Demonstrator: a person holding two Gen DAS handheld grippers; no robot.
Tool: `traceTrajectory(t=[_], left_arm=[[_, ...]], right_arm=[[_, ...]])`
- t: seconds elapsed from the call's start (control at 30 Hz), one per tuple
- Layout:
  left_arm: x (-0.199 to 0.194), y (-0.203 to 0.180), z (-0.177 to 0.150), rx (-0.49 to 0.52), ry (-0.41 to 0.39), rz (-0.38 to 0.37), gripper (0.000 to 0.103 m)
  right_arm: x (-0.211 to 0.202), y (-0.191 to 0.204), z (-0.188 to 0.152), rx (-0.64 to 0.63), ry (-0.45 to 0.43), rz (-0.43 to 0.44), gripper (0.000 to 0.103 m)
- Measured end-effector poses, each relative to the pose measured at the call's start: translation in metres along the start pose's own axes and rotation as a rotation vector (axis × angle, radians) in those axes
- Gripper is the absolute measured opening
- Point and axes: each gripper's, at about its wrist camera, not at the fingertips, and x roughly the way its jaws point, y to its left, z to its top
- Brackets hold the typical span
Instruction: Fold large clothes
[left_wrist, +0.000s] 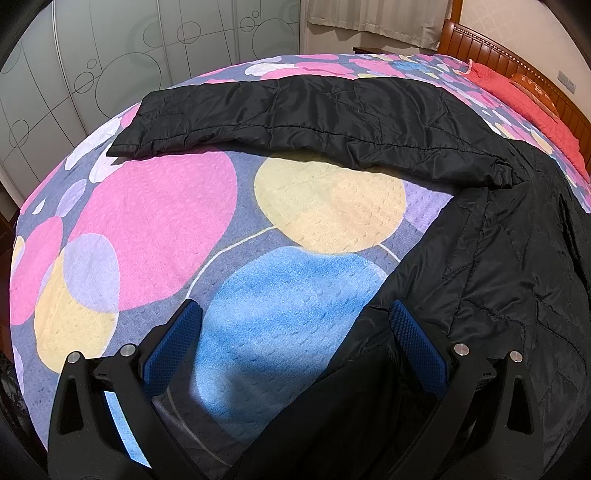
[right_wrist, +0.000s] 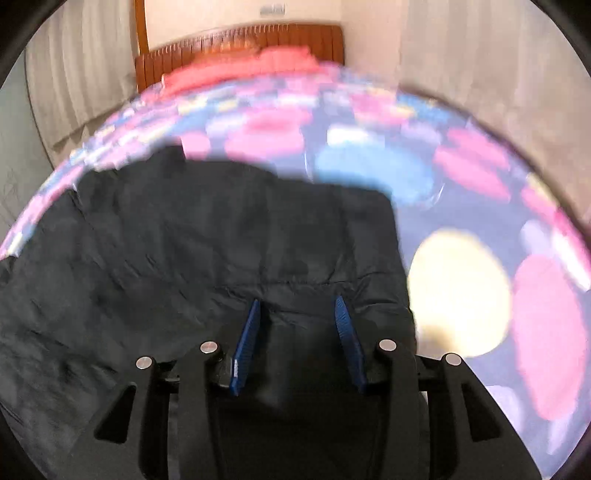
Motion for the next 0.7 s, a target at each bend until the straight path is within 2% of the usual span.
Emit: traceTrajectory(t=[0.17,0.23,0.33,0.37,0.5,0.7], left_arm=[[0.0,-0.001,0.0,-0.002,0.0,-0.003,0.101],[0.0,-0.001,-0.001,-0.001,-0.001,-0.001,0.101],[0.0,-0.001,-0.001,-0.002,-0.001,-0.003,0.101],[-0.001,-0.001,-0.001,-0.002,-0.002,-0.003,0.101],[0.0,-0.001,0.0,-0.003,-0.002,-0.005,0.101],[-0.003,0.001,0.0,-0.014,0.002,-0.029,0.101]], right_arm=[[-0.016,0.009,0.001,0.001,-0.027,-0.003,0.046],[-0.028,0.012,-0.002,0.017,-0.048,0.025,0.058],[-0.045,0.02,-0.014,0.022,-0.066,0.097,0.061],[-0.046,0.025,-0.018,0.009,-0.059,0.112,0.061],[-0.036,0.031,-0.033,-0.016,-0.051,0.08,0.061],[-0.023,0.038,-0.039,-0.048,-0.034,0.086,0.077]])
